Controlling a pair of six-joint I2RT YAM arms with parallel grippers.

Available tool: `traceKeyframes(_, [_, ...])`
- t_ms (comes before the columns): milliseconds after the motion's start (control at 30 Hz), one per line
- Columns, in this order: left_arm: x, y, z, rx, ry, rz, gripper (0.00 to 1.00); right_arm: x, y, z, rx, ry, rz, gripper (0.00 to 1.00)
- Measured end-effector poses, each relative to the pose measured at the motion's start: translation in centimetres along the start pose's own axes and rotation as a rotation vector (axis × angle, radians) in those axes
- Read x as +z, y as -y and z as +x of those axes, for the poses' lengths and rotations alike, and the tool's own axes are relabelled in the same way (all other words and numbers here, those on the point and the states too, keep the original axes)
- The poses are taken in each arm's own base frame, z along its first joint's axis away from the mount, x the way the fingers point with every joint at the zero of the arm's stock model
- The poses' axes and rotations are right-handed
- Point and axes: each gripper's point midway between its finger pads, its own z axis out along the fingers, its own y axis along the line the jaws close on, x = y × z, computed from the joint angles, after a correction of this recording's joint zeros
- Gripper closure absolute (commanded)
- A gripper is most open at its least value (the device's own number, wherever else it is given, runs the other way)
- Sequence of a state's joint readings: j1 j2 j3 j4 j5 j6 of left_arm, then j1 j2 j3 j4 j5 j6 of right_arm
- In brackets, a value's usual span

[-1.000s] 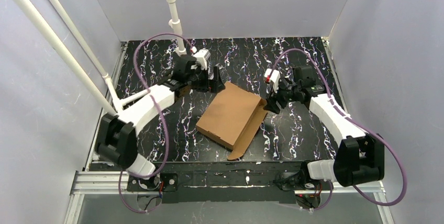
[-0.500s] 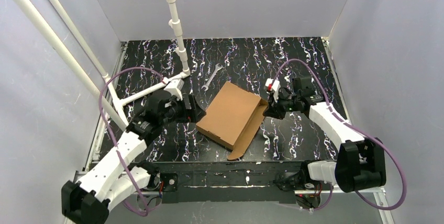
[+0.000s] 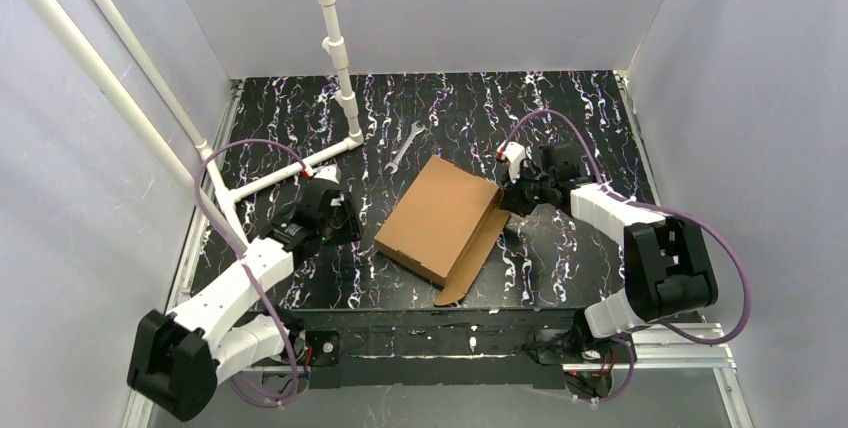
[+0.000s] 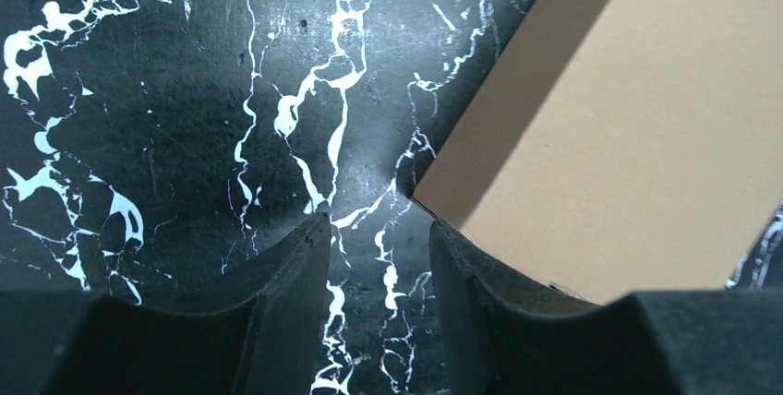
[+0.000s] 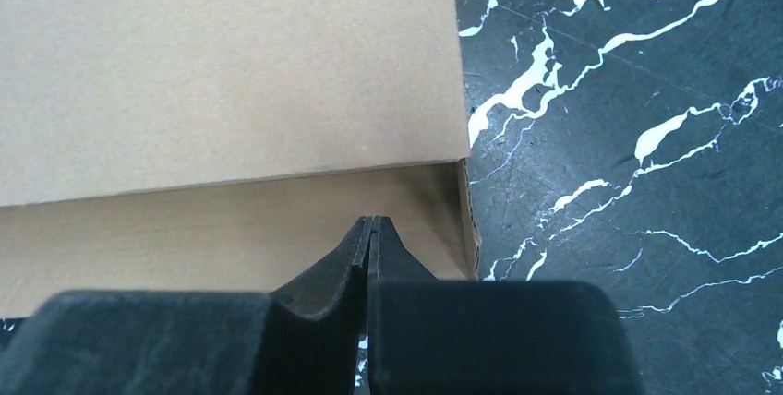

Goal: Fold the paper box

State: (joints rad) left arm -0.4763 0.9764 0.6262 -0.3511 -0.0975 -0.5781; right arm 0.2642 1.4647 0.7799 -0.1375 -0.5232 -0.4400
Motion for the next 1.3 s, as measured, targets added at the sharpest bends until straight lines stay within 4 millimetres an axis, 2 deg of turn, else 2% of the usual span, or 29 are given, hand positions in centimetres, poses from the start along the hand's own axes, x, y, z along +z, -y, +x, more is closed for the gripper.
traceKeyframes(133, [1.8,-0.4,0.9,0.003,-0.058,-0.038,0.62,0.9,0.2,0.3,0.013,-0.015,0.014,0.92])
traceKeyframes(267, [3.0,0.0,1.3,0.003,-0.092,-0.029,0.62,2.0,0.4,-0.4,0.016,-0.012,0.012,0.92])
traceKeyframes(467, [3.0,0.7,1.3,0.001,-0.094,0.008,0.6,3.4,1.2,-2.1,0.019,-0.001,0.012,0.92])
traceKeyframes(567, [2.6,0.9,0.9,0.0,-0.079,0.02,0.55,4.2,1.6,-3.1,0.009,0.008,0.01,0.92])
traceKeyframes(633, [2.0,1.0,0.6,-0.001,-0.062,0.03,0.47,4.8,1.9,-3.8,0.001,0.01,0.006,0.92])
traceKeyframes(667, [1.6,1.1,0.4,-0.003,-0.049,0.038,0.39,5.1,2.0,-4.2,-0.005,0.011,0.002,0.91])
traceKeyframes(700, [1.0,1.3,0.0,-0.005,-0.029,0.05,0.02,5.2,2.1,-4.3,-0.009,0.011,0.002,0.83])
traceKeyframes(733, [-0.6,1.7,-1.0,-0.021,0.025,0.085,0.02,5.3,2.2,-5.6,-0.027,0.014,-0.006,0.78])
traceKeyframes(800, [-1.8,2.1,-0.9,-0.035,0.035,0.13,0.02,3.8,1.4,-5.4,-0.088,-0.008,-0.025,0.67])
traceKeyframes(867, [-4.5,3.8,-1.5,-0.055,0.096,0.26,0.02,-0.4,-1.4,-6.3,-0.209,0.033,-0.064,0.5])
traceKeyframes(900, [-5.3,4.3,-1.6,-0.062,0.116,0.306,0.02,-1.7,-2.4,-6.7,-0.248,0.054,-0.078,0.44])
traceKeyframes(933, [-5.9,4.9,-1.4,-0.067,0.121,0.354,0.02,-3.2,-4.0,-6.7,-0.321,0.082,-0.117,0.31])
traceKeyframes(967, [-6.7,5.7,-1.0,-0.078,0.127,0.423,0.02,-4.8,-6.3,-5.7,-0.394,0.091,-0.188,0.22])
traceKeyframes(1000, [-7.3,6.3,-0.7,-0.09,0.113,0.468,0.02,-5.5,-7.8,-4.6,-0.432,0.083,-0.249,0.07])
traceKeyframes(1033, [-7.7,6.7,-0.4,-0.098,0.097,0.497,0.02,-6.0,-9.2,-3.1,-0.464,0.064,-0.323,0.02])
traceKeyframes(1133, [-8.0,7.4,1.0,-0.131,0.027,0.548,0.02,-6.9,-11.6,-1.3,-0.514,0.06,-0.454,0.02])
traceKeyframes(1300, [-8.2,7.5,1.8,-0.134,-0.012,0.561,0.02,-7.1,-12.0,-0.8,-0.491,0.044,-0.476,0.02])
